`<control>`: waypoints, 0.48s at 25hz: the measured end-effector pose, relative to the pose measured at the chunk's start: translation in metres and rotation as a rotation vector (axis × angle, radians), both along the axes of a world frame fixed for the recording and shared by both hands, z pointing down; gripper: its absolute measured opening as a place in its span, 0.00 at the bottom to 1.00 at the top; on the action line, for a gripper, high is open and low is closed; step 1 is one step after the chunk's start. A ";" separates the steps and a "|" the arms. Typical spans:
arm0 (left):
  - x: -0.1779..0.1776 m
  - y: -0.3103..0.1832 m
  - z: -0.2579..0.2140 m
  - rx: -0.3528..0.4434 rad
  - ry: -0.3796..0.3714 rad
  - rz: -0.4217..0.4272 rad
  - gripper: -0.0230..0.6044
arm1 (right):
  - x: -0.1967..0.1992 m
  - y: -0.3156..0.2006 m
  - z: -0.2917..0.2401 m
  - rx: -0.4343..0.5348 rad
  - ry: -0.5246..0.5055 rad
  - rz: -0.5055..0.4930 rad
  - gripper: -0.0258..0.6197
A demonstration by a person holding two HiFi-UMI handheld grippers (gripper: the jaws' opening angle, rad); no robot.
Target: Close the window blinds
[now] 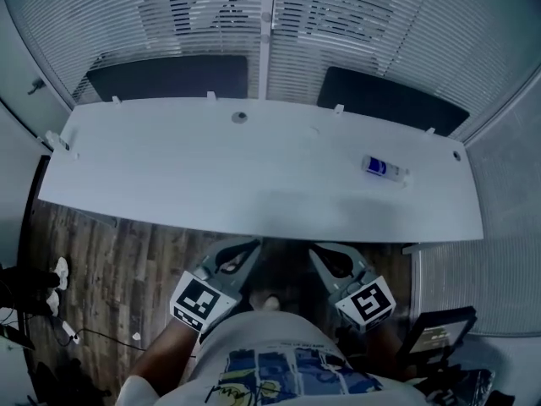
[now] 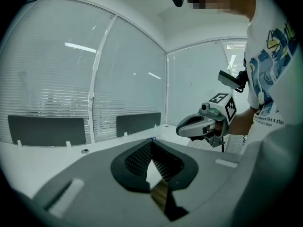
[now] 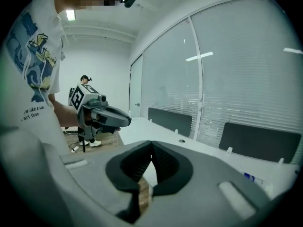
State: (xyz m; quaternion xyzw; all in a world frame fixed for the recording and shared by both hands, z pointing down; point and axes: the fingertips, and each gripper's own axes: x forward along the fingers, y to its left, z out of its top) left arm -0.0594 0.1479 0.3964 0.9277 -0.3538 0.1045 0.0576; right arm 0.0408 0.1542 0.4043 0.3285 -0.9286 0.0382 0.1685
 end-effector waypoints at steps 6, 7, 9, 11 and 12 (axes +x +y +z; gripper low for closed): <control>-0.028 -0.051 -0.002 0.017 -0.012 -0.005 0.04 | -0.029 -0.043 -0.007 0.018 -0.002 0.021 0.04; -0.032 -0.060 -0.003 0.017 -0.013 0.004 0.04 | -0.033 -0.050 -0.007 0.021 -0.001 0.029 0.04; -0.040 -0.077 -0.007 0.027 -0.017 0.017 0.04 | -0.038 -0.064 -0.006 0.031 0.011 0.045 0.04; -0.051 -0.094 -0.011 0.042 -0.022 0.029 0.04 | -0.049 -0.076 -0.007 0.034 0.013 0.064 0.04; -0.056 -0.102 -0.011 0.049 -0.024 0.036 0.05 | -0.055 -0.081 -0.007 0.037 0.013 0.074 0.04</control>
